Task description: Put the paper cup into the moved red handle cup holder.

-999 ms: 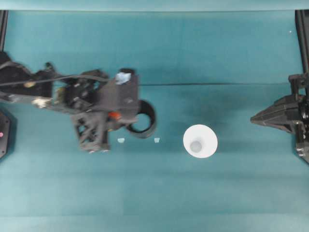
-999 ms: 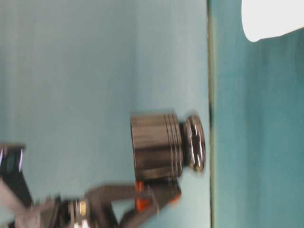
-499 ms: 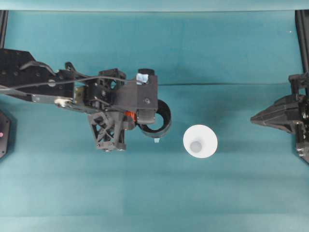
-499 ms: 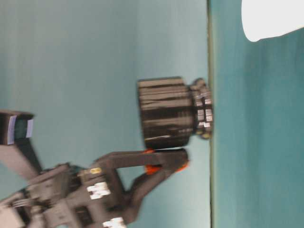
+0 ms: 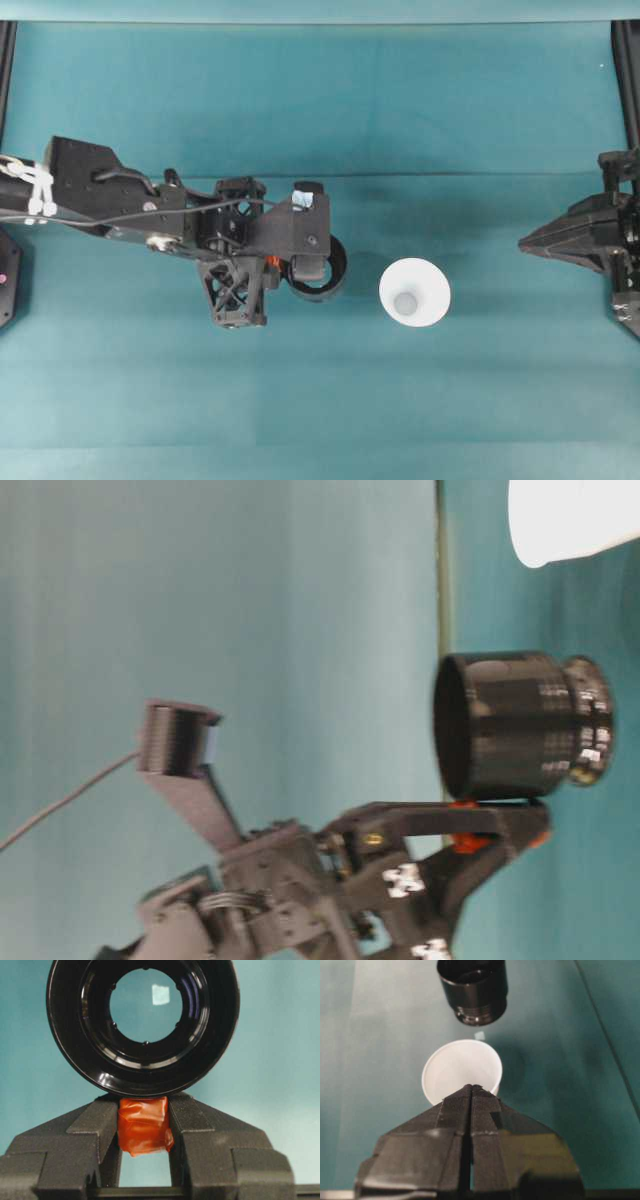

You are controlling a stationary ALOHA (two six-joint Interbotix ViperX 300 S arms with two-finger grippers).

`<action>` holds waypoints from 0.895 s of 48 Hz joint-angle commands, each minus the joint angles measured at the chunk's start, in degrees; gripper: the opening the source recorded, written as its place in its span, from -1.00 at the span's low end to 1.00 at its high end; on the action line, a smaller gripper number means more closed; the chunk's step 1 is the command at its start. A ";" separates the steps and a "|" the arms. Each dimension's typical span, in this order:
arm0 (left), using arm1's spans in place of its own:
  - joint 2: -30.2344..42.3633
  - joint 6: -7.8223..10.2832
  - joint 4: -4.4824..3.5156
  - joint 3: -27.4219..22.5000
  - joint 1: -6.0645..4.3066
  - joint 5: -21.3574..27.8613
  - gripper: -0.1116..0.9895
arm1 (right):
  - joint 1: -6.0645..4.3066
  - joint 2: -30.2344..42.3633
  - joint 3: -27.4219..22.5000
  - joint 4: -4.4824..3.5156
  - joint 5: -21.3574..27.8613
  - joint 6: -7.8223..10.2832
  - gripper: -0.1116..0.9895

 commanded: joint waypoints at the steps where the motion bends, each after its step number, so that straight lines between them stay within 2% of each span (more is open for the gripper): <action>1: 0.35 0.00 0.09 -0.09 -0.18 -0.97 -0.32 | -0.18 0.35 -0.62 -0.09 -0.26 0.44 -0.99; 15: 3.52 0.00 0.09 -0.62 -0.88 -3.69 -0.32 | -0.18 0.35 -0.53 -0.09 -0.26 0.44 -0.99; 43: 5.01 0.09 0.09 -1.49 -0.62 -4.31 -0.32 | -0.26 0.35 -0.44 -0.09 -0.26 0.44 -0.99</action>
